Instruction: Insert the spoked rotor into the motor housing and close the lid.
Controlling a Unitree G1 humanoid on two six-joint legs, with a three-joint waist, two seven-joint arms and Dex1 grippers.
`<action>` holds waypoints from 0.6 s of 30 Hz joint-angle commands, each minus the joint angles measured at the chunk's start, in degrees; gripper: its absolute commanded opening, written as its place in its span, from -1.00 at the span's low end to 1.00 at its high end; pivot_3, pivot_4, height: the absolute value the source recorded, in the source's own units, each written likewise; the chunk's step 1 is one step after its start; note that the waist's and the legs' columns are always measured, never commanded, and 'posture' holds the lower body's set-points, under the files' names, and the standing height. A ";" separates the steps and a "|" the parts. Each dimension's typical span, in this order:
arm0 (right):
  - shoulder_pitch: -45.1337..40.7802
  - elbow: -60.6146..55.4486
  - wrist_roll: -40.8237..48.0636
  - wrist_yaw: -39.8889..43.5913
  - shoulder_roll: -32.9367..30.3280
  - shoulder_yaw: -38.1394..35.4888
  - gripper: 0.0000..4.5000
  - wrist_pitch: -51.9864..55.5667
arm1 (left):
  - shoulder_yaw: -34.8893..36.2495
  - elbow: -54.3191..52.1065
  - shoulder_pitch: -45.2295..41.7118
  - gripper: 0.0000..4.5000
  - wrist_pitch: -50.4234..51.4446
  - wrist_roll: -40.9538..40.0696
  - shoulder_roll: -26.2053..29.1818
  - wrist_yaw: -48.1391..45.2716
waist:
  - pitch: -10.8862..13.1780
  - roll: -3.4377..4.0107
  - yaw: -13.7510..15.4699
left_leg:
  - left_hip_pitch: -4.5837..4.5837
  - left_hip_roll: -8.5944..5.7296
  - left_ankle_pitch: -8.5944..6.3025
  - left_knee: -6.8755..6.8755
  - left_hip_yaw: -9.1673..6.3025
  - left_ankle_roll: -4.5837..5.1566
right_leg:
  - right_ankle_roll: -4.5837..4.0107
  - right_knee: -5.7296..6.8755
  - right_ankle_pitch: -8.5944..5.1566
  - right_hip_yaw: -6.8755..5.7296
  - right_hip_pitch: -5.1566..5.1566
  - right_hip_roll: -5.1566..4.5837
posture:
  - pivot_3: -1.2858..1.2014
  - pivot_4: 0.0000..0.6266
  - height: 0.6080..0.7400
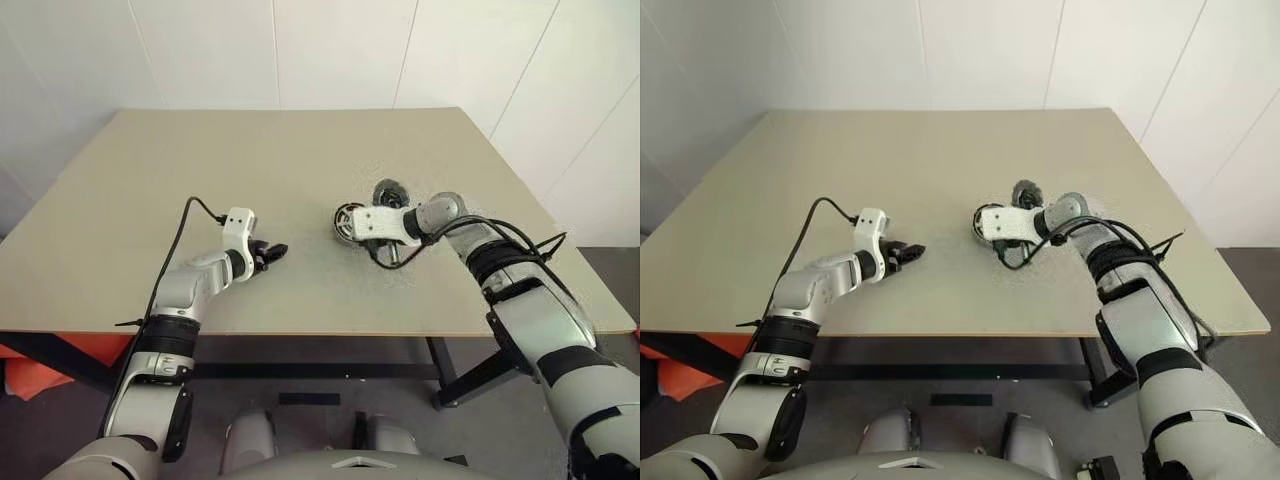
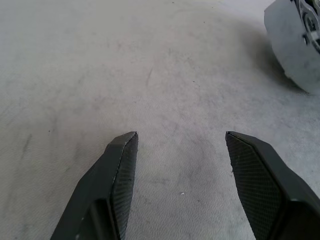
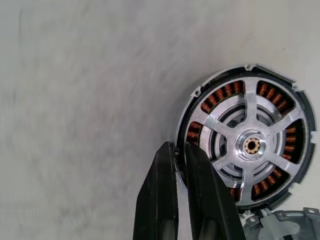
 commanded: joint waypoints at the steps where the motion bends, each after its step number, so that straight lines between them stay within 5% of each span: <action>1: 0.46 -17.39 8.45 5.29 -0.98 -5.81 -0.98 16.55 | 0.65 1.43 0.99 0.35 0.46 0.38 -0.23 1.30 | 0.01 0.07 0.18 | 0.00 0.00 0.00 -0.03 0.00 -0.01 | 0.00 0.01 0.00 0.00 0.00 0.00 | 0.03 -1.00 1.00; 8: 7.34 -44.68 13.87 8.26 -3.89 -5.34 -0.98 43.47 | 0.86 1.70 1.43 0.35 0.60 0.31 -0.31 1.62 | -0.03 0.05 1.38 | 0.29 0.02 0.05 -0.24 -0.01 -0.08 | 0.04 -0.10 -0.02 0.01 0.27 -0.01 | 0.03 -1.00 1.00; 18: 8.83 -59.27 17.24 5.97 -7.02 -5.82 -0.98 43.44 | 0.64 1.68 1.43 0.35 0.66 0.24 0.14 1.59 | -0.03 0.05 1.49 | 0.57 0.02 0.27 -0.84 0.01 -0.44 | 0.50 -0.11 -0.29 0.09 0.12 0.01 | 0.03 -1.00 1.00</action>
